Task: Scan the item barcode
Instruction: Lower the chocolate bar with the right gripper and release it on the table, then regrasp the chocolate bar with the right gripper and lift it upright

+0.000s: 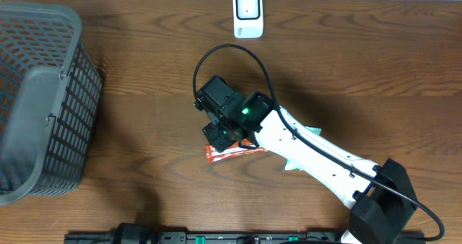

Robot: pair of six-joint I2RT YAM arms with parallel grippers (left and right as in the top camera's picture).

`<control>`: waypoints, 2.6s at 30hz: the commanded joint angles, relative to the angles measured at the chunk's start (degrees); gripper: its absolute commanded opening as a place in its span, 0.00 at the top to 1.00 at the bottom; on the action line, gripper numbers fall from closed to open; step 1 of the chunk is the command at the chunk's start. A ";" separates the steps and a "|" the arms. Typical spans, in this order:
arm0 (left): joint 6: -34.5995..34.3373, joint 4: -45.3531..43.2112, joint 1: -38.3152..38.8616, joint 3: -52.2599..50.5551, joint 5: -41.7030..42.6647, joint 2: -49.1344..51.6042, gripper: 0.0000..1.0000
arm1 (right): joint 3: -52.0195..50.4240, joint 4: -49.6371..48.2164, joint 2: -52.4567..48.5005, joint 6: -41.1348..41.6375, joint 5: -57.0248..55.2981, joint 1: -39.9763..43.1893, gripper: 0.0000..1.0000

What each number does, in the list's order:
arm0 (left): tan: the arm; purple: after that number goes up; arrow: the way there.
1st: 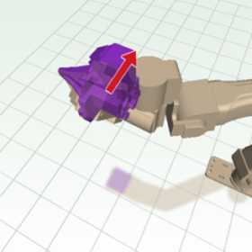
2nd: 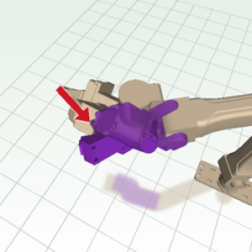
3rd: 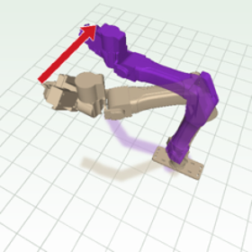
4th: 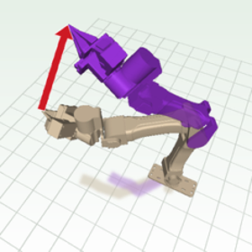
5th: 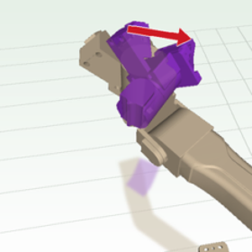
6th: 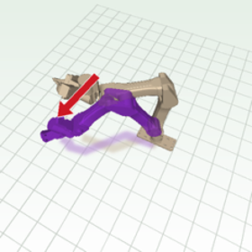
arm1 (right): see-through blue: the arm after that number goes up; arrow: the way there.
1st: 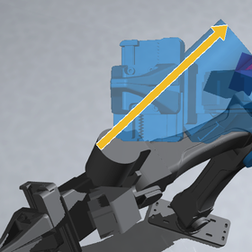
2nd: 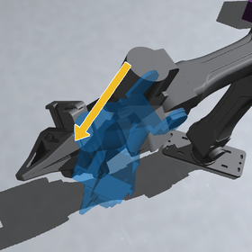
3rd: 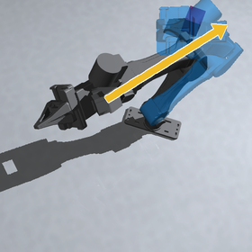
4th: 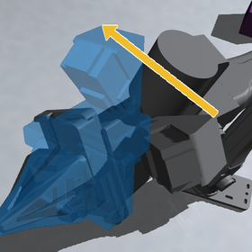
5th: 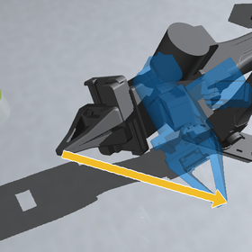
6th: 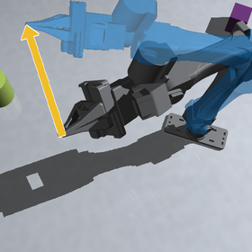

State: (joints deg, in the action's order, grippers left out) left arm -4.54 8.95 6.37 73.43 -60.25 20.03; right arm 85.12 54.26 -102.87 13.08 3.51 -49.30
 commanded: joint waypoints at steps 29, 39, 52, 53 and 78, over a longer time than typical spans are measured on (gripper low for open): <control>-0.50 -0.20 -0.37 -0.46 0.26 -0.09 0.22 | -4.42 -1.29 -17.00 0.31 -7.74 11.80 0.99; -0.50 -0.20 -0.37 -0.46 0.28 -0.09 0.22 | -4.46 9.22 -16.98 4.26 -4.50 10.64 0.99; -0.50 -0.20 -0.37 -0.46 0.26 -0.09 0.22 | -2.78 5.77 -16.79 4.02 -7.50 6.86 0.99; -0.50 -0.20 -0.37 -0.46 0.28 -0.09 0.22 | -2.43 5.79 -16.65 4.02 -6.62 6.84 0.99; -0.50 -0.20 -0.37 -0.59 0.28 -0.09 0.22 | -1.81 -12.09 -10.43 -0.96 -1.25 6.64 0.99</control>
State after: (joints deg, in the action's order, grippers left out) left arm -4.54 8.95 6.37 73.43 -60.27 20.03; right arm 82.89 43.35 -110.34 13.82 1.69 -42.63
